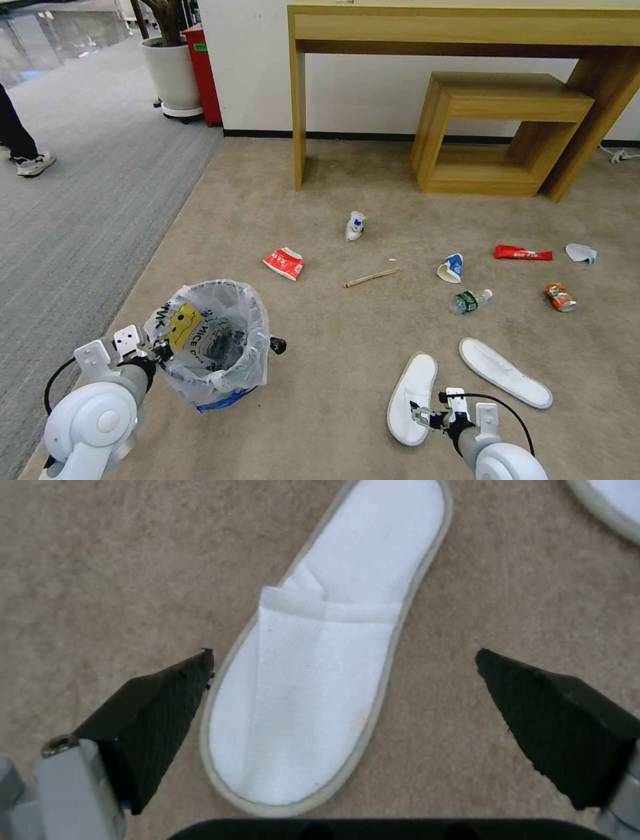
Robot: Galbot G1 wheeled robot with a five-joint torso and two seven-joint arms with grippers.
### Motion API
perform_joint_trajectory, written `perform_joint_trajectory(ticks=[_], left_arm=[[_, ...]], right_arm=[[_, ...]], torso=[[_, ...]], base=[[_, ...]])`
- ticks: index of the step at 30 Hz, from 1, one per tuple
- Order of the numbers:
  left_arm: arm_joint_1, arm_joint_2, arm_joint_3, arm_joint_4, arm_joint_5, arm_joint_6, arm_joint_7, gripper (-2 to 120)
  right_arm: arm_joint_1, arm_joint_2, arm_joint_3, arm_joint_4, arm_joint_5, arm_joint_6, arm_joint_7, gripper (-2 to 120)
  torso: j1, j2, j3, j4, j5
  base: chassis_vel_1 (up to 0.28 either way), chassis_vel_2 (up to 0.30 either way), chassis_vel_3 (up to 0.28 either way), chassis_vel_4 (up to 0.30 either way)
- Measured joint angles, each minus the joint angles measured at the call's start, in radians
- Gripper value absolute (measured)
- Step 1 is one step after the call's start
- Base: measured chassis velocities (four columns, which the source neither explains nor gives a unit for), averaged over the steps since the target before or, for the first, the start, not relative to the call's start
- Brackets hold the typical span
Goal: Pick up the trash bin and place the garbage on the floor into it.
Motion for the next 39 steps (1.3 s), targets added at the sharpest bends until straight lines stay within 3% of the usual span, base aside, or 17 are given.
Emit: perform_joint_trajectory(ticks=[39], left_arm=[[-0.007, -0.008, 0.009, 0.035, 0.022, -0.016, 0.036, 0]], right_arm=[[0.062, 0.057, -0.080, -0.099, -0.109, 0.032, 0.020, 100]], torso=[[0.000, 0.000, 0.000, 0.0000, 0.0001]], base=[[0.000, 0.000, 0.000, 0.000]])
